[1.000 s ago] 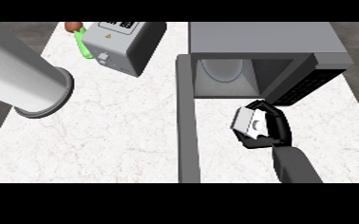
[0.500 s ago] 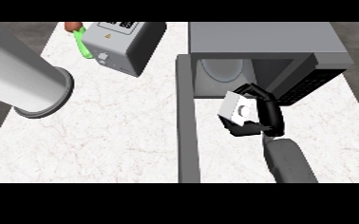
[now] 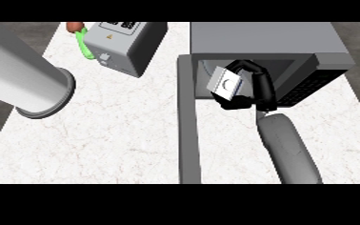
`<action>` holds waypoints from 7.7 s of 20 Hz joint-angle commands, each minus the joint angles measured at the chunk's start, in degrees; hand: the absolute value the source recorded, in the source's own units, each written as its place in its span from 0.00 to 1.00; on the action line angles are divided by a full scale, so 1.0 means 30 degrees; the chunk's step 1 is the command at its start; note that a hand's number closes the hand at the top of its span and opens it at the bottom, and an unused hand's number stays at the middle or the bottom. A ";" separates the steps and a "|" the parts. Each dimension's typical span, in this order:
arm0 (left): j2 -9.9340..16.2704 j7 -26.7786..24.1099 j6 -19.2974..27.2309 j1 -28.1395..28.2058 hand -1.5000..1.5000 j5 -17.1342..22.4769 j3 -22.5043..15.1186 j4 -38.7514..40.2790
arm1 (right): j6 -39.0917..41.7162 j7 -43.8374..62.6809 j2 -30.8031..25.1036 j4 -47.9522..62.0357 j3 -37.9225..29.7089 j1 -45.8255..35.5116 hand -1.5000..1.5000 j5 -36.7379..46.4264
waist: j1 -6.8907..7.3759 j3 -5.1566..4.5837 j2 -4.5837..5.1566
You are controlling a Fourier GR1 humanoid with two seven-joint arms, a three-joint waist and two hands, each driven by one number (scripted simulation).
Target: Pick up the milk, place it into the microwave and close the microwave
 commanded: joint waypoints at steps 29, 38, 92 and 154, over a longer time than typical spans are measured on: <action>0.0389 -0.0316 -0.0558 -0.2586 0.00 -0.1842 -0.1683 0.1979 | -0.9883 0.0124 -0.2997 1.0464 -0.2000 -0.7077 1.00 0.6308 | 0.2234 -0.0034 0.1111; 0.1206 -0.0673 -0.0617 -0.3519 0.00 -0.2736 -0.1417 0.2827 | -1.2946 0.3513 -0.4413 1.4738 -0.2420 -0.8522 0.00 0.7686 | 0.2587 0.0029 0.1461; -0.1584 -0.0785 -0.0193 -0.3263 1.00 -0.9492 -1.5011 0.2366 | 0.5083 -0.6393 0.0408 0.8231 -0.5606 0.1071 0.00 -0.0419 | -0.0697 -0.0100 -0.0067; -0.1587 -1.3253 2.4983 -2.1312 0.00 0.0264 -3.1862 2.5002 | 1.4334 0.3044 -0.5777 -1.9684 -0.4646 1.3809 0.00 -0.8866 | -0.4688 -0.0149 0.1107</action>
